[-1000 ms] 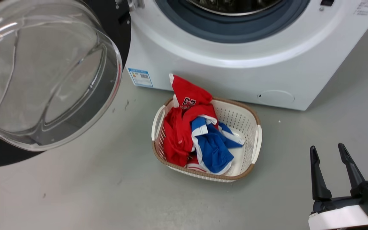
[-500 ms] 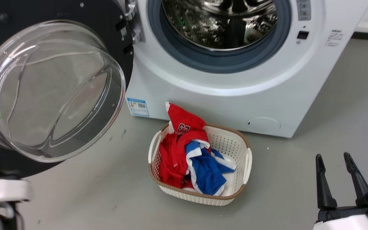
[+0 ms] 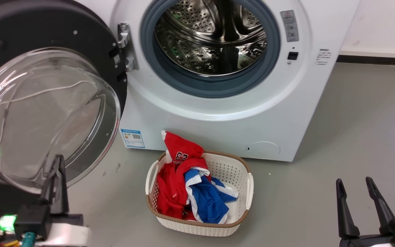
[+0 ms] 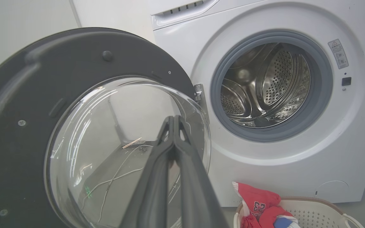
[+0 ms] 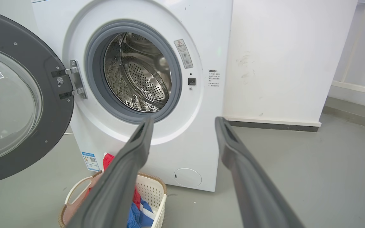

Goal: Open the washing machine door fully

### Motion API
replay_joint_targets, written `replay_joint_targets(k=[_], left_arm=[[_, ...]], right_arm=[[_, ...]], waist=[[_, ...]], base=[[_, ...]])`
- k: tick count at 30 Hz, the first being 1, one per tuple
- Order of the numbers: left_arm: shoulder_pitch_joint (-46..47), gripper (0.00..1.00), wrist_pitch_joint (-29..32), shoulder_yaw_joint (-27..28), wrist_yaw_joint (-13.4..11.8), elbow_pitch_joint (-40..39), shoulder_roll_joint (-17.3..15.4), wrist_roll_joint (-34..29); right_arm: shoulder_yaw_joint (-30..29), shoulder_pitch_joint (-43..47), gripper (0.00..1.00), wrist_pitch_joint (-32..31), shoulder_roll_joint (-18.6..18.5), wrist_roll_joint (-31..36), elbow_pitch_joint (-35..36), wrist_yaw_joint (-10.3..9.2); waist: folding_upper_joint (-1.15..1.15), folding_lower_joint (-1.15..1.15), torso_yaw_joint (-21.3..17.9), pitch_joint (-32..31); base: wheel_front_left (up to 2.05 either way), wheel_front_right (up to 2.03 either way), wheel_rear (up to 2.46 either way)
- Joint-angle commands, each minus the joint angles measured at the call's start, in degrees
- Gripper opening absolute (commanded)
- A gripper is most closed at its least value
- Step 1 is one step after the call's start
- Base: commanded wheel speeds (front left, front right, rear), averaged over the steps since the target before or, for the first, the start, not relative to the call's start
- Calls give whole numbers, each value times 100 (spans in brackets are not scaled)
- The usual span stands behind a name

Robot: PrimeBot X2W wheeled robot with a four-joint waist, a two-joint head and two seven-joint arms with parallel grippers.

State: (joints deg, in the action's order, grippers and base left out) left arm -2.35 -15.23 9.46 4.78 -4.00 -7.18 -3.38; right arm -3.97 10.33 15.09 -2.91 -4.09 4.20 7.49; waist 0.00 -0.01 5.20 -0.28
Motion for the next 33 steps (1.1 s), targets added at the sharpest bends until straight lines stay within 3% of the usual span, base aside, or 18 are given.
replay_joint_targets(k=[1, 16, 17, 18, 19, 20, 33], left_arm=[[-113, 0, 15, -48, -38, 41, 47, 45], [-463, 0, 15, -839, -83, 476, 309, 242], [-480, 4, 15, -877, -107, 474, 322, 256], [-501, 33, 15, -893, -134, 497, 325, 279], [-496, 78, 15, -869, -148, 548, 320, 320], [-475, 100, 15, -862, -168, 568, 323, 336], [-522, 100, 15, -1058, -272, 803, 384, 511]], right_arm=[[15, 57, 100, 11, 6, -22, 2, 1], [-24, 294, 100, 10, 6, -213, -41, 0], [-25, 295, 100, 10, 6, -215, -42, 1], [-20, 293, 100, 10, 6, -224, -44, 1], [-15, 289, 100, 10, 6, -221, -44, 1], [-6, 285, 100, 11, 6, -218, -46, 1], [-33, 293, 100, 11, 6, -247, -81, 0]], waist=[[0, 1, -72, -42], [0, 1, -283, -126], [0, 1, -290, -132], [0, 1, -300, -136], [0, 1, -309, -135], [0, 1, -314, -136], [0, 1, -334, -151]], base=[[0, 0, 0], [0, 0, 0], [0, 0, 0], [0, 0, 0], [0, 0, 0], [0, 0, 0], [0, 0, 0]])
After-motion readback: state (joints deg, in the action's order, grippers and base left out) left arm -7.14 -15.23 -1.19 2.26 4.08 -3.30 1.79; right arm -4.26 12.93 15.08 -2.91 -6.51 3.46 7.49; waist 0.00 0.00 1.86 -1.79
